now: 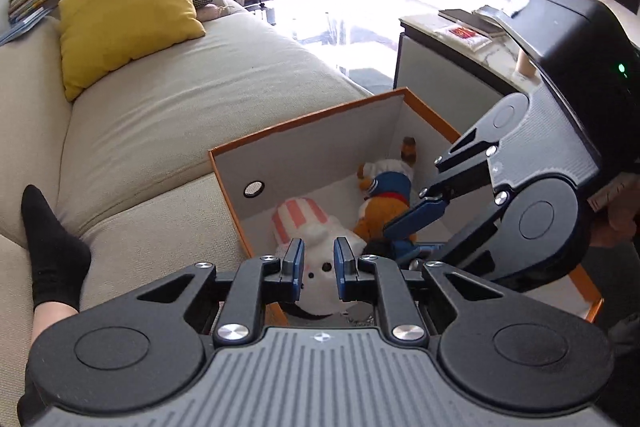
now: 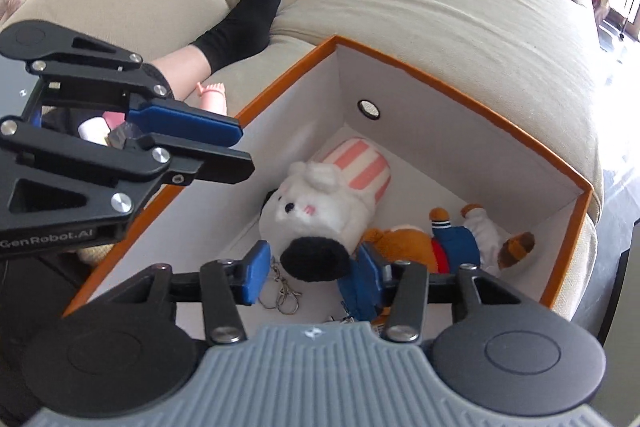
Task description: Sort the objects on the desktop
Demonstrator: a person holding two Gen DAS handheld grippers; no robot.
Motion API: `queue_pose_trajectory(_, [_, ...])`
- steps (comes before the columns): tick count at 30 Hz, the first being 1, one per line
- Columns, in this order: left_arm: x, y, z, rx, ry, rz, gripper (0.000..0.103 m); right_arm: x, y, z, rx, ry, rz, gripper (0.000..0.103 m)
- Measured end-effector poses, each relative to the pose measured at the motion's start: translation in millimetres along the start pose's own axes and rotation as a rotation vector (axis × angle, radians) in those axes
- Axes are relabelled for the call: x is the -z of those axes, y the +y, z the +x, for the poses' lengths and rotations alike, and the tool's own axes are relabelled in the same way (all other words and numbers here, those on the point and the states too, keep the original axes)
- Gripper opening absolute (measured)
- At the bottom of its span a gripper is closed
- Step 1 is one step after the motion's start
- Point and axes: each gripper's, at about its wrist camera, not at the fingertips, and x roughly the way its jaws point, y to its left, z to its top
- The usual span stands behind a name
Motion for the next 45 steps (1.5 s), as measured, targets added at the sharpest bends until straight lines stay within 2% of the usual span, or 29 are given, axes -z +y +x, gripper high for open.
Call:
queue_pose_trajectory(2, [5,-4,4,0.004,0.006,0.026,0.017,3,0,4,0.007,0.006,-0.006,0.028])
queue_pose_trajectory(3, [5,-6,7,0.003,0.009,0.040,0.018,2,-2,7,0.015,0.007,-0.005,0.018])
queue_pose_trajectory(4, [5,-8,10,0.003,0.014,0.057,0.018,1,-4,10,0.018,0.004,0.002,0.014])
queue_pose_trajectory(8, [7,-13,25,-0.019,0.024,0.130,0.022,-8,-11,20,0.033,-0.036,0.017,0.011])
queue_pose_trajectory(13, [6,-17,42,-0.059,0.038,0.168,0.039,-24,-20,19,0.029,-0.082,0.031,0.007])
queue_pose_trajectory(15, [4,-20,47,-0.079,0.029,0.177,0.054,-28,-22,18,0.015,-0.093,0.051,0.004])
queue_pose_trajectory(16, [3,-22,49,-0.091,0.022,0.176,0.054,-29,-23,17,-0.002,-0.098,0.064,0.000])
queue_pose_trajectory(18, [1,-26,54,-0.108,0.017,0.181,0.054,-31,-25,17,-0.059,-0.094,0.098,0.000])
queue_pose_trajectory(20, [0,-28,60,-0.114,0.019,0.183,0.054,-33,-22,19,-0.075,-0.083,0.109,0.000])
queue_pose_trajectory(24, [1,-30,66,-0.128,0.030,0.176,0.054,-31,-22,16,-0.028,-0.092,0.102,0.000])
queue_pose_trajectory(26, [1,-27,62,-0.109,0.011,0.159,0.054,-28,-31,7,-0.023,-0.095,0.119,0.003])
queue_pose_trajectory(28, [0,-26,58,-0.083,-0.013,0.157,0.054,-23,-39,-1,0.036,-0.078,0.133,0.007])
queue_pose_trajectory(32, [-2,-39,61,-0.064,-0.030,0.210,0.054,-8,-56,-13,0.095,-0.029,0.174,0.008])
queue_pose_trajectory(35, [-2,-49,71,-0.064,-0.005,0.252,0.054,0,-59,-15,0.116,0.005,0.172,0.012])
queue_pose_trajectory(37, [-5,-52,79,-0.078,0.013,0.264,0.041,3,-58,-14,0.110,0.019,0.158,0.017])
queue_pose_trajectory(40, [-6,-52,86,-0.074,0.025,0.252,0.028,7,-55,-10,0.099,0.039,0.145,0.019])
queue_pose_trajectory(42, [-7,-48,90,-0.061,0.034,0.235,0.013,8,-54,-7,0.088,0.051,0.146,0.022])
queue_pose_trajectory(45, [-4,-42,83,-0.073,0.024,0.203,0.008,7,-51,-3,0.095,0.065,0.152,0.038])
